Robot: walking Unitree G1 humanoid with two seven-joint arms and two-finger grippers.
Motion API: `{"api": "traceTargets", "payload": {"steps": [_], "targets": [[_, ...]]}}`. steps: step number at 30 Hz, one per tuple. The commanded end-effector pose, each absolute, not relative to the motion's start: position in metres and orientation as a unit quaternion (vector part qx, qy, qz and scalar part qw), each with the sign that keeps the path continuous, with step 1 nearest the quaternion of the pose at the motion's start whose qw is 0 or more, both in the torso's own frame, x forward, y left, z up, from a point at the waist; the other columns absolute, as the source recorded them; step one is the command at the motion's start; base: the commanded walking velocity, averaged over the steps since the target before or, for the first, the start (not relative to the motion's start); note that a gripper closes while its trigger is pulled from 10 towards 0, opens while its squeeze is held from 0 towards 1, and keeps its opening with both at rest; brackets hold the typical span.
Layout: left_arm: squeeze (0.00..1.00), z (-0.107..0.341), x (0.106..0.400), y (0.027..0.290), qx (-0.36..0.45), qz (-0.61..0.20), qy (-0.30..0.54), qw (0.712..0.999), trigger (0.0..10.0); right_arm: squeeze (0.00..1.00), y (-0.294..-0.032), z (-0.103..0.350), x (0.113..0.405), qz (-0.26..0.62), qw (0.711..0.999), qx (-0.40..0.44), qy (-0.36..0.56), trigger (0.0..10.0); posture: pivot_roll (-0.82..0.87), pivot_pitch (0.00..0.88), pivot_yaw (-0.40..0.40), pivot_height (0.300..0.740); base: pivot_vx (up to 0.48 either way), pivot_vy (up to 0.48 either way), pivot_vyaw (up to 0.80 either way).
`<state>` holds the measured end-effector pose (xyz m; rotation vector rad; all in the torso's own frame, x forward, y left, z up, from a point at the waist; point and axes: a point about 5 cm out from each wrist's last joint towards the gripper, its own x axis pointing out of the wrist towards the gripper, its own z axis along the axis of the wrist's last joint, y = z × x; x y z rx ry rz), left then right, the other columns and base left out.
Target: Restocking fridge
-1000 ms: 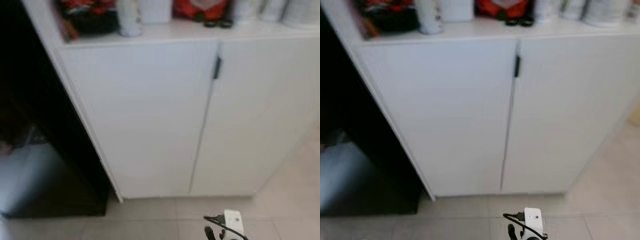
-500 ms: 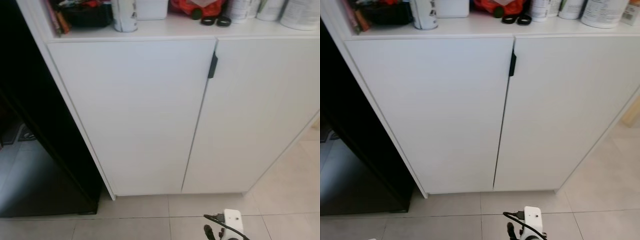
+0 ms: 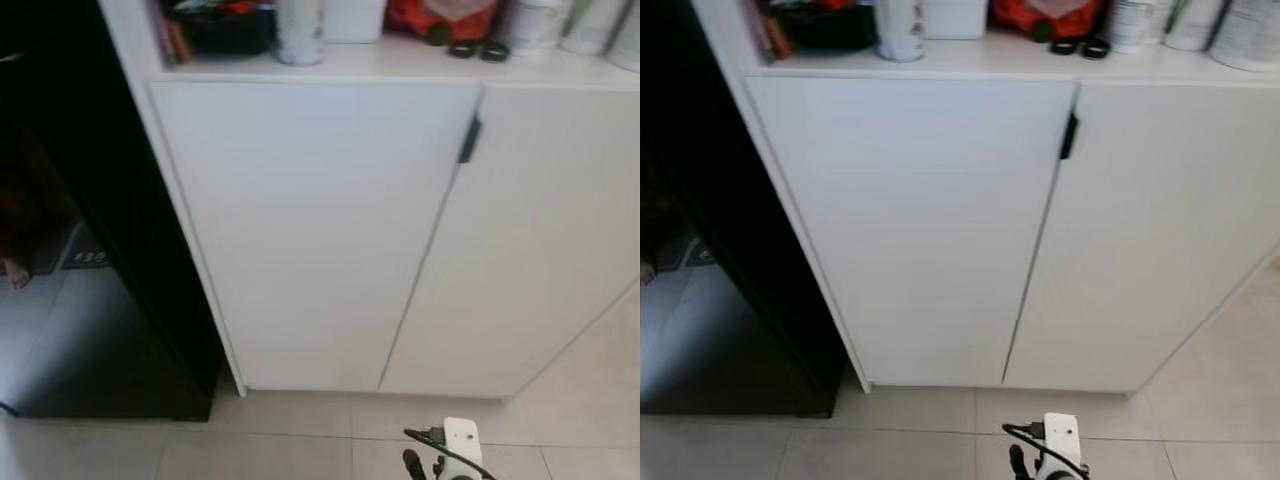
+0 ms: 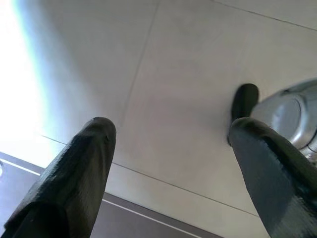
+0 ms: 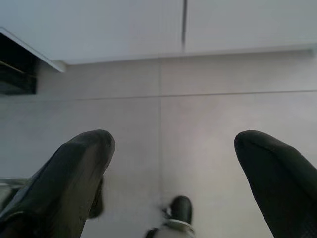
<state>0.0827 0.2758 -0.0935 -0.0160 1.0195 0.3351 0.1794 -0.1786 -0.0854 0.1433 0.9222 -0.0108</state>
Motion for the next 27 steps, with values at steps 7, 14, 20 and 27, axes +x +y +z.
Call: {"api": "traceTargets", "payload": {"steps": [7, 14, 20, 27], "targets": [[0.00, -0.099, 0.090, 0.253, -0.019, 0.151, 0.483, 0.862, 10.0, 0.00, -0.184, -0.087, 0.175, -0.011, 0.890, 0.065, 0.452, 10.0, -0.01, 0.000, 0.012, 0.740, 0.000, 0.293, 0.00], [0.00, -0.101, 0.097, 0.243, -0.021, 0.145, 0.483, 0.863, 10.0, 0.00, -0.184, -0.087, 0.176, -0.010, 0.891, 0.064, 0.450, 10.0, -0.01, 0.000, 0.011, 0.740, 0.000, 0.402, 0.00], [0.00, -0.099, 0.110, 0.239, -0.021, 0.143, 0.477, 0.867, 10.0, 0.00, -0.185, -0.087, 0.175, -0.009, 0.890, 0.061, 0.451, 10.0, -0.01, 0.000, 0.012, 0.740, 0.000, 0.480, 0.00], [0.00, -0.095, 0.119, 0.248, -0.019, 0.147, 0.472, 0.869, 10.0, 0.00, -0.187, -0.086, 0.175, -0.007, 0.891, 0.059, 0.450, 10.0, -0.01, 0.000, 0.001, 0.740, 0.000, 0.480, 0.00]]}}
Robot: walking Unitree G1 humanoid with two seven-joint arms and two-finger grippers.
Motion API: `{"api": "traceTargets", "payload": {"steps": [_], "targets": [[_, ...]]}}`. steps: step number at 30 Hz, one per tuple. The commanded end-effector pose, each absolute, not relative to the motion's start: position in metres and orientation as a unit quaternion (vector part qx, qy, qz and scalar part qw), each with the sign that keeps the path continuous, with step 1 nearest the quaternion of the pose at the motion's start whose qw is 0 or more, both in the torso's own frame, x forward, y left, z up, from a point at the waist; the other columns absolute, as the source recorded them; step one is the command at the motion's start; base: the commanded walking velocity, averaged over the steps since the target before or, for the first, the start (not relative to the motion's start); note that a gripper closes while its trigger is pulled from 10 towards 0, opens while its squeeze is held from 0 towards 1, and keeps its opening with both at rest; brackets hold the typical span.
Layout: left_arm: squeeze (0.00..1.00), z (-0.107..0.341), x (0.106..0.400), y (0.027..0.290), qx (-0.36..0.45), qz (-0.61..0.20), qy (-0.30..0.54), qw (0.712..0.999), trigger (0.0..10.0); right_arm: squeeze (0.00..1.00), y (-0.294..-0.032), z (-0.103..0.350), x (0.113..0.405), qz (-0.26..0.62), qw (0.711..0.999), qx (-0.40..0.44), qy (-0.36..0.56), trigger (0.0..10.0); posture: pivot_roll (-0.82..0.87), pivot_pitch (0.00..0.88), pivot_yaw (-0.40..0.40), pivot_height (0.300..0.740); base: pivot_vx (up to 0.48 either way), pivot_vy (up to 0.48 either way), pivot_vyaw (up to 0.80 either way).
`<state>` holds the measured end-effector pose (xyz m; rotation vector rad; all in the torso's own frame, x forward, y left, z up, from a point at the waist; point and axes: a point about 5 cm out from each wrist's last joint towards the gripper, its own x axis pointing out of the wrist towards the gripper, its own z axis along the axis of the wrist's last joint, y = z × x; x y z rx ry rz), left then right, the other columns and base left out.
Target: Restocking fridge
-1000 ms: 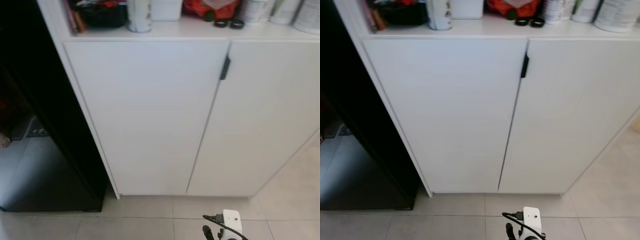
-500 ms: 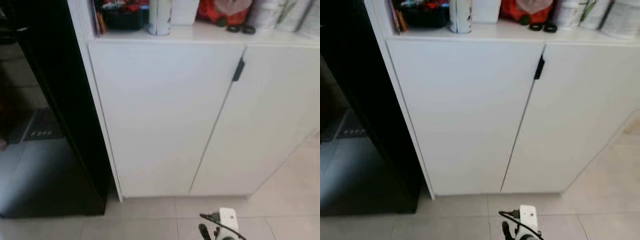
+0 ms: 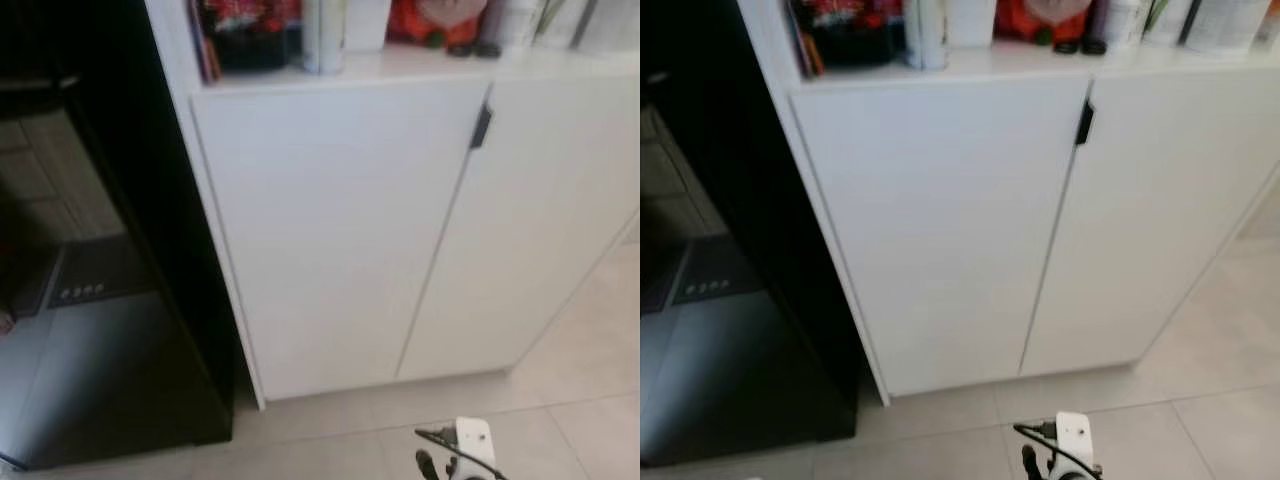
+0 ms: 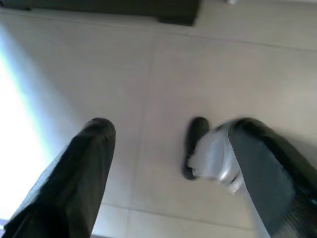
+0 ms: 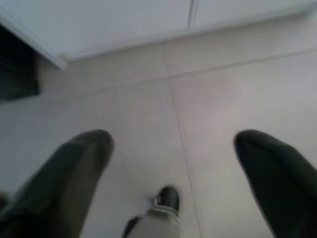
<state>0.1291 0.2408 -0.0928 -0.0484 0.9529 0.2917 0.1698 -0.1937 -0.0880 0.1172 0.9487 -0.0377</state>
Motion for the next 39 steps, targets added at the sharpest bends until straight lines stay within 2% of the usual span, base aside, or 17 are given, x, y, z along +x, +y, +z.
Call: {"api": "traceTargets", "payload": {"steps": [1, 5, 10, 16, 23, 29, 39], "targets": [[0.00, -0.094, 0.113, 0.256, -0.020, 0.153, 0.474, 0.867, 10.0, 0.00, -0.187, -0.086, 0.175, -0.007, 0.891, 0.059, 0.451, 10.0, -0.01, 0.000, -0.002, 0.740, 0.000, 0.480, 0.00], [0.00, -0.093, 0.098, 0.270, -0.021, 0.163, 0.480, 0.862, 10.0, 0.00, -0.188, -0.086, 0.176, -0.007, 0.891, 0.057, 0.451, 10.0, -0.01, 0.000, -0.007, 0.740, 0.000, 0.480, 0.00], [0.00, -0.092, 0.095, 0.274, -0.022, 0.168, 0.481, 0.860, 10.0, 0.00, -0.188, -0.086, 0.176, -0.005, 0.890, 0.057, 0.451, 10.0, -0.01, 0.000, -0.008, 0.740, 0.000, 0.480, 0.00], [0.00, -0.093, 0.109, 0.263, -0.023, 0.160, 0.475, 0.865, 10.0, 0.00, -0.187, -0.086, 0.176, -0.005, 0.890, 0.058, 0.451, 10.0, -0.02, 0.000, -0.006, 0.740, 0.000, 0.480, 0.00], [0.00, -0.096, 0.123, 0.238, -0.022, 0.145, 0.473, 0.869, 10.0, 0.00, -0.186, -0.085, 0.177, 0.000, 0.893, 0.053, 0.447, 10.0, -0.02, 0.000, -0.003, 0.740, 0.000, 0.480, 0.18], [0.00, -0.096, 0.125, 0.238, -0.020, 0.144, 0.472, 0.869, 10.0, 0.00, -0.186, -0.086, 0.177, -0.006, 0.893, 0.059, 0.446, 10.0, -0.02, 0.000, -0.001, 0.740, 0.000, 0.480, 0.78], [0.00, -0.094, 0.128, 0.240, -0.010, 0.144, 0.471, 0.870, 10.0, 0.00, -0.185, -0.087, 0.175, -0.014, 0.890, 0.069, 0.450, 10.0, -0.01, 0.000, 0.001, 0.740, 0.000, 0.474, 0.00]]}}
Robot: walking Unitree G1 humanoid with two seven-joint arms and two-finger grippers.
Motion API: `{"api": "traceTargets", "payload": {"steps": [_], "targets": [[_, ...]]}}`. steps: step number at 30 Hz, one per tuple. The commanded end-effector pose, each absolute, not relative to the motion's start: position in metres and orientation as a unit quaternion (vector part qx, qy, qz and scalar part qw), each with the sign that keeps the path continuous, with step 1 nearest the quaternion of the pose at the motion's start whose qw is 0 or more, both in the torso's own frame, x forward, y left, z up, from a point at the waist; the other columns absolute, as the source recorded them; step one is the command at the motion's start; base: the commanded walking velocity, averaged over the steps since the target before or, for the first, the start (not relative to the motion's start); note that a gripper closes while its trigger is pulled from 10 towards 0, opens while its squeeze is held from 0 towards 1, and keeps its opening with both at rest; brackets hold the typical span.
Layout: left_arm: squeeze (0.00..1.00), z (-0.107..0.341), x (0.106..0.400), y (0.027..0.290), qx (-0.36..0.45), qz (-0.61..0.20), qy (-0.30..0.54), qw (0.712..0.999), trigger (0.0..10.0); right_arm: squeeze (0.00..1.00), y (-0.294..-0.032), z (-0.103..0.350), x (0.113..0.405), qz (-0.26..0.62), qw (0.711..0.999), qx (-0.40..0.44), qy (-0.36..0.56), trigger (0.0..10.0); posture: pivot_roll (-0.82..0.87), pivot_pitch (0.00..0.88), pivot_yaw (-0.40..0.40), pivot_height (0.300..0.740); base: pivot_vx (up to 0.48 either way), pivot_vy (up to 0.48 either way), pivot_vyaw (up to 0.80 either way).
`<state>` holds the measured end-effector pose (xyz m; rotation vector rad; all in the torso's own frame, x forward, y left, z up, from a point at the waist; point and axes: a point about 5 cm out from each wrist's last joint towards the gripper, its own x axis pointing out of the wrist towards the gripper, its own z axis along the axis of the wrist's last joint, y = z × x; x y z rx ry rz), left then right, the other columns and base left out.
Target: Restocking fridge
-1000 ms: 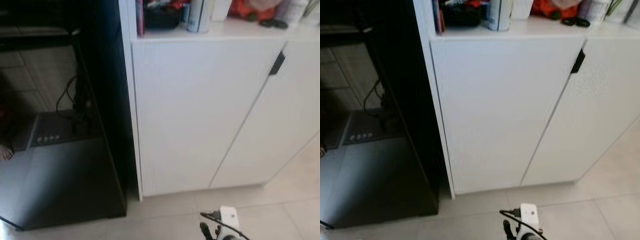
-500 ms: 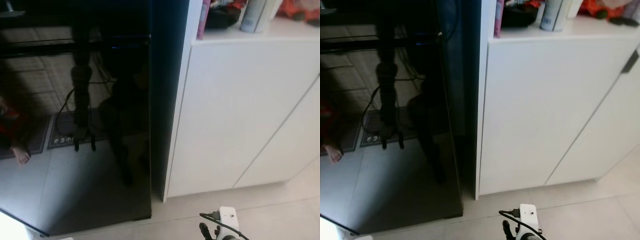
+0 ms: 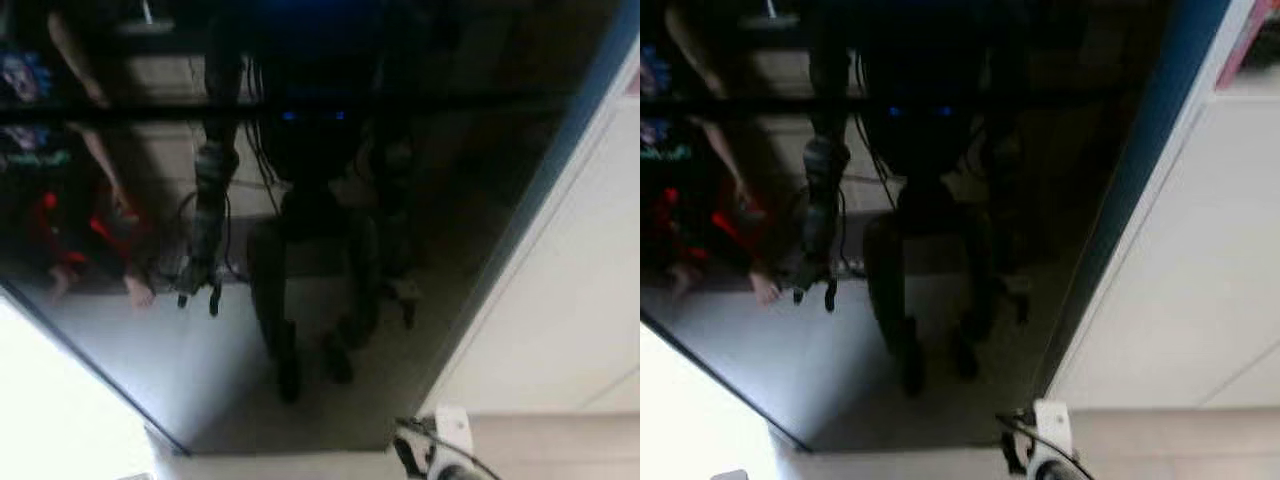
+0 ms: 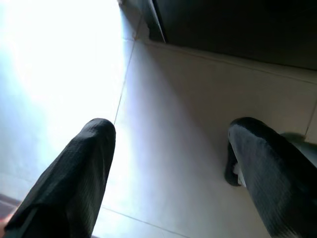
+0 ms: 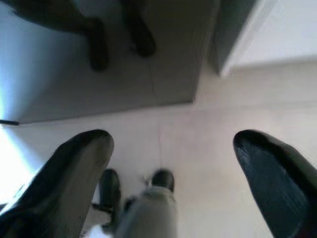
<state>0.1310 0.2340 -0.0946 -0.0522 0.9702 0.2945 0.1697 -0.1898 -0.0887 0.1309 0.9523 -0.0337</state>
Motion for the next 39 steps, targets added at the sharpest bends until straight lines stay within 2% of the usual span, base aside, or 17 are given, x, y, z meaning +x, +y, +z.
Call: {"api": "traceTargets", "payload": {"steps": [1, 17, 34, 39], "targets": [[0.00, -0.094, 0.128, 0.240, -0.004, 0.140, 0.472, 0.870, 10.0, 0.00, -0.185, -0.087, 0.175, -0.012, 0.889, 0.066, 0.453, 10.0, -0.01, 0.000, 0.001, 0.740, 0.000, 0.000, 0.00], [0.00, -0.094, 0.137, 0.229, -0.001, 0.130, 0.472, 0.872, 10.0, 0.00, -0.185, -0.087, 0.175, -0.007, 0.889, 0.063, 0.454, 10.0, -0.01, 0.000, 0.002, 0.740, 0.000, 0.000, 0.00], [0.00, -0.093, 0.135, 0.236, -0.004, 0.135, 0.470, 0.872, 10.0, 0.00, -0.182, -0.087, 0.176, -0.007, 0.889, 0.070, 0.453, 10.0, 0.00, 0.000, 0.008, 0.740, 0.000, 0.000, 0.00], [0.00, -0.093, 0.134, 0.236, -0.006, 0.136, 0.472, 0.871, 10.0, 0.00, -0.183, -0.087, 0.176, -0.007, 0.889, 0.069, 0.453, 10.0, 0.00, 0.000, 0.006, 0.740, -0.259, 0.000, 0.00]]}}
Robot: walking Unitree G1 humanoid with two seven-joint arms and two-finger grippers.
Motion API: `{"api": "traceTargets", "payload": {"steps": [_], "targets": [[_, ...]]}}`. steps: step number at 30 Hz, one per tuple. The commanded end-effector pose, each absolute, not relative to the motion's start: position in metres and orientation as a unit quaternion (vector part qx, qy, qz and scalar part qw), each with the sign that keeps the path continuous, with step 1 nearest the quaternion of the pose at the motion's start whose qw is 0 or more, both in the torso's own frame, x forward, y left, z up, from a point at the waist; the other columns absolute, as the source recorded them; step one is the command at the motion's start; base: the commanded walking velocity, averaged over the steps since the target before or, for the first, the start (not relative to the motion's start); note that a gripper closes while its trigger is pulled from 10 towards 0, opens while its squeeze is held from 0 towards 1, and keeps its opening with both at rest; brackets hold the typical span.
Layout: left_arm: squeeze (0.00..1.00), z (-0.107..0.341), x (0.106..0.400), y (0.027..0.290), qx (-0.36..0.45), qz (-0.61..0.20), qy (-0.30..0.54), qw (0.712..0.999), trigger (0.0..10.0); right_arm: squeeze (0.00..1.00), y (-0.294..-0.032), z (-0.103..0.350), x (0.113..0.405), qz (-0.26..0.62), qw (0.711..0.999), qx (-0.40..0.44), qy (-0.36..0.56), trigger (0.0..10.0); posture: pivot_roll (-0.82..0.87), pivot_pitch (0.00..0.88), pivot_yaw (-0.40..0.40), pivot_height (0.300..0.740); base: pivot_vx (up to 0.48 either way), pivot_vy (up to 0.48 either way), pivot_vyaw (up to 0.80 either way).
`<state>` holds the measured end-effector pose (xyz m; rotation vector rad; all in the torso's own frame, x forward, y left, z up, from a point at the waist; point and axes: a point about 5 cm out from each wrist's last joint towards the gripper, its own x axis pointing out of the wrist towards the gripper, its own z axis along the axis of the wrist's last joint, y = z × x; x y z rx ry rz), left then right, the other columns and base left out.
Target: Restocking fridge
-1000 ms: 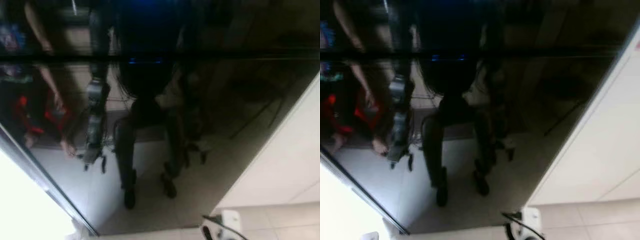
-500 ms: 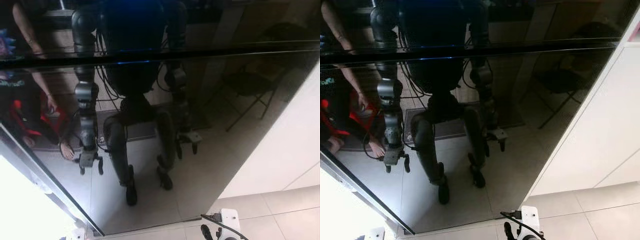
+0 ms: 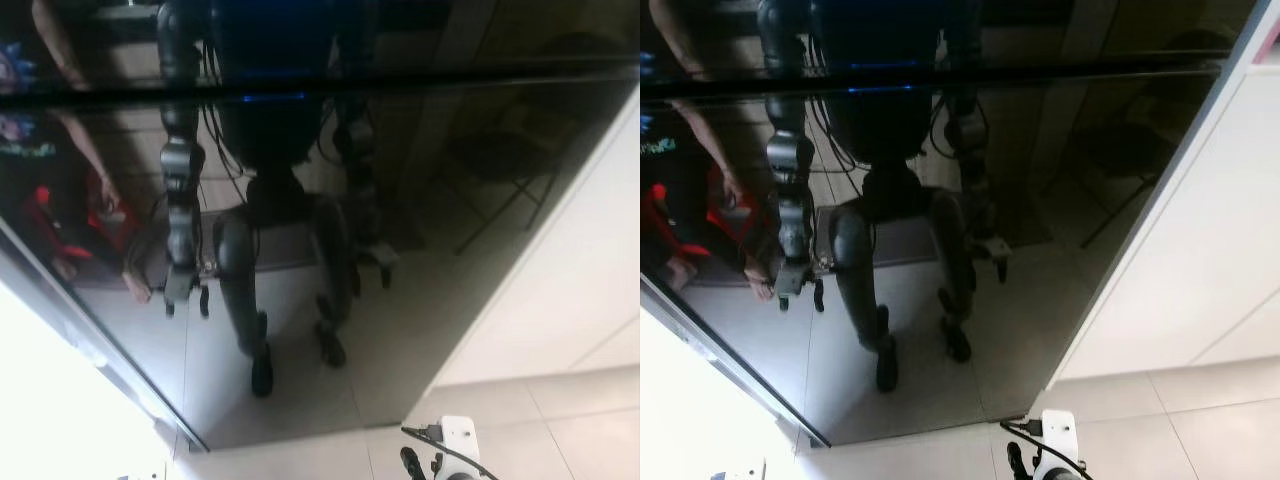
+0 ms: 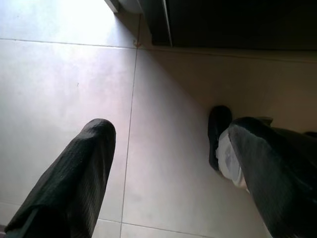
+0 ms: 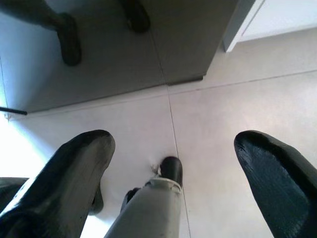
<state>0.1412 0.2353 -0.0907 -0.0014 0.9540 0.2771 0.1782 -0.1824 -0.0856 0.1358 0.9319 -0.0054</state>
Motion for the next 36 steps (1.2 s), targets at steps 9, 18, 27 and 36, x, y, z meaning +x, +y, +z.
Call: {"api": "traceTargets", "payload": {"steps": [9, 18, 27, 36], "targets": [[0.00, -0.0937, 0.1338, 0.2361, -0.005, 0.135, 0.473, 0.870, 10.0, 0.00, -0.1834, -0.0864, 0.1764, -0.004, 0.889, 0.066, 0.453, 10.0, 0.00, 0.000, 0.002, 0.740, -0.260, 0.000, 0.00], [0.00, -0.0937, 0.1336, 0.2368, -0.004, 0.137, 0.474, 0.870, 10.0, 0.00, -0.1832, -0.0865, 0.1764, -0.003, 0.888, 0.067, 0.455, 10.0, 0.00, 0.000, 0.001, 0.740, -0.057, 0.000, 0.00], [0.00, -0.0937, 0.1332, 0.2377, -0.007, 0.140, 0.476, 0.868, 10.0, 0.00, -0.1827, -0.0862, 0.1773, -0.001, 0.889, 0.068, 0.453, 10.0, 0.00, 0.000, 0.000, 0.740, 0.000, 0.000, 0.00], [0.00, -0.0944, 0.1316, 0.2378, -0.005, 0.141, 0.481, 0.866, 10.0, 0.00, -0.1826, -0.0863, 0.1770, 0.000, 0.888, 0.068, 0.455, 10.0, 0.00, 0.000, 0.001, 0.740, 0.000, 0.143, 0.00]]}}
